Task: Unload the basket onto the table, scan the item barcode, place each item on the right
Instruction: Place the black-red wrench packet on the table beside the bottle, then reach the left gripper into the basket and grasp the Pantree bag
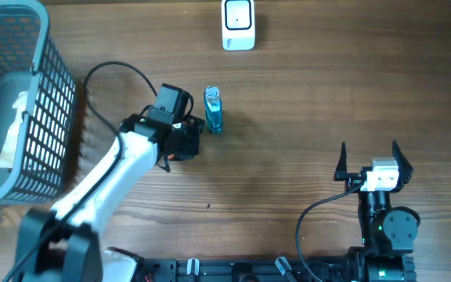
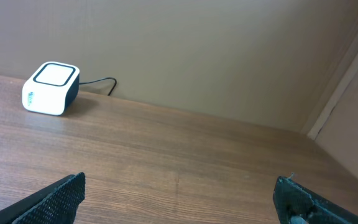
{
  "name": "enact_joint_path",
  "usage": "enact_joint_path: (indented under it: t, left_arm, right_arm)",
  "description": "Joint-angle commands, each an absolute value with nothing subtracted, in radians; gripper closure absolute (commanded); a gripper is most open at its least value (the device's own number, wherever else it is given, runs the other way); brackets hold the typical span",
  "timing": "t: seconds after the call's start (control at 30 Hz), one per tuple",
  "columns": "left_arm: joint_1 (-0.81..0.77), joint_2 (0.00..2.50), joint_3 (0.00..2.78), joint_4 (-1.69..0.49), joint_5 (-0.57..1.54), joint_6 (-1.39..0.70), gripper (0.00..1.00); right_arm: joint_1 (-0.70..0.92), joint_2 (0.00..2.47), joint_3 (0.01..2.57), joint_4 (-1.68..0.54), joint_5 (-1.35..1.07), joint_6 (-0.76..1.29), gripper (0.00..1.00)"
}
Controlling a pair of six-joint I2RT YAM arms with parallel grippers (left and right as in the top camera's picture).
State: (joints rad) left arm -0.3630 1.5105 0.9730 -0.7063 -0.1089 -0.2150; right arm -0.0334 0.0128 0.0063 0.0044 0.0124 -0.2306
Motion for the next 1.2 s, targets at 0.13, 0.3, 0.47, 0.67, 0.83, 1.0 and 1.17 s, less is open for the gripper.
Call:
enact_joint_path:
  t: [0.13, 0.3, 0.47, 0.67, 0.83, 1.0, 1.17]
  left_arm:
    - [-0.356, 1.069, 1.075, -0.734, -0.174, -0.157, 0.00]
    - [-0.281, 0.809, 1.093, -0.728, -0.370, -0.121, 0.00]
    - [0.034, 0.820, 1.262, -0.714, -0.386, -0.124, 0.00]
    - [0.528, 1.151, 1.417, -0.757, -0.006, -0.288, 0.00]
    - [0.736, 1.472, 1.417, -0.752, 0.029, -0.386, 0.00]
    - [0.749, 1.718, 1.417, -0.716, 0.034, -0.326, 0.00]
    - [0.769, 1.820, 1.390, -0.849, 0.033, -0.405, 0.00]
  right_arm:
    - [-0.031, 0.005, 0.006, 0.009, 0.022, -0.236, 0.00]
    - [-0.031, 0.005, 0.006, 0.009, 0.022, -0.237, 0.00]
    - [-0.031, 0.005, 0.006, 0.009, 0.022, -0.236, 0.00]
    - [-0.031, 0.005, 0.006, 0.009, 0.022, -0.236, 0.00]
    - [-0.031, 0.005, 0.006, 0.009, 0.022, -0.236, 0.00]
    - [-0.031, 0.005, 0.006, 0.009, 0.022, -0.236, 0.00]
    - [-0.031, 0.005, 0.006, 0.009, 0.022, -0.237, 0.00]
